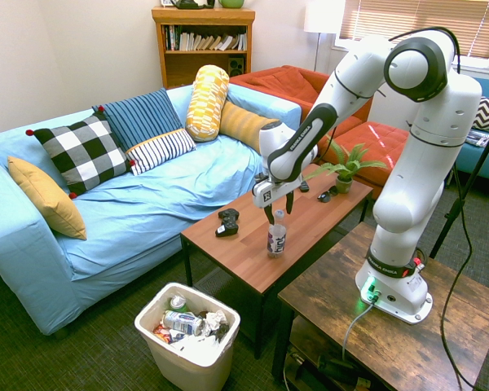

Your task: Throw the bottle in the trash bin

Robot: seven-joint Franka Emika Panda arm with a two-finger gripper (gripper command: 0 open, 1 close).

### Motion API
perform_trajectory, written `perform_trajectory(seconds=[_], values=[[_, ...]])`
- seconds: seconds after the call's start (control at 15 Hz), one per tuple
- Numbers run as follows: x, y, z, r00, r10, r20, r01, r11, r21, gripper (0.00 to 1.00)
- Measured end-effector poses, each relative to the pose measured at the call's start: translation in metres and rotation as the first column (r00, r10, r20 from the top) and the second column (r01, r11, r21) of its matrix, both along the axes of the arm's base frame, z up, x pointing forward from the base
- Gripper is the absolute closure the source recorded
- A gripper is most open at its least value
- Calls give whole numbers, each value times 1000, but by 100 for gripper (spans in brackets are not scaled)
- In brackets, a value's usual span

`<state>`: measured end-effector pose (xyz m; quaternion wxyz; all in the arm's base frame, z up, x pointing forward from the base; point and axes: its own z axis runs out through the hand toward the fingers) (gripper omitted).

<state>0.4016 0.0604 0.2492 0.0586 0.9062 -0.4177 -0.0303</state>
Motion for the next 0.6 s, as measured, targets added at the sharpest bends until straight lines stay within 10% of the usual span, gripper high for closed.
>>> perform_trajectory(seconds=[0.6], values=[[5, 1, 1, 1000, -1, 4, 1, 1000, 4, 100]])
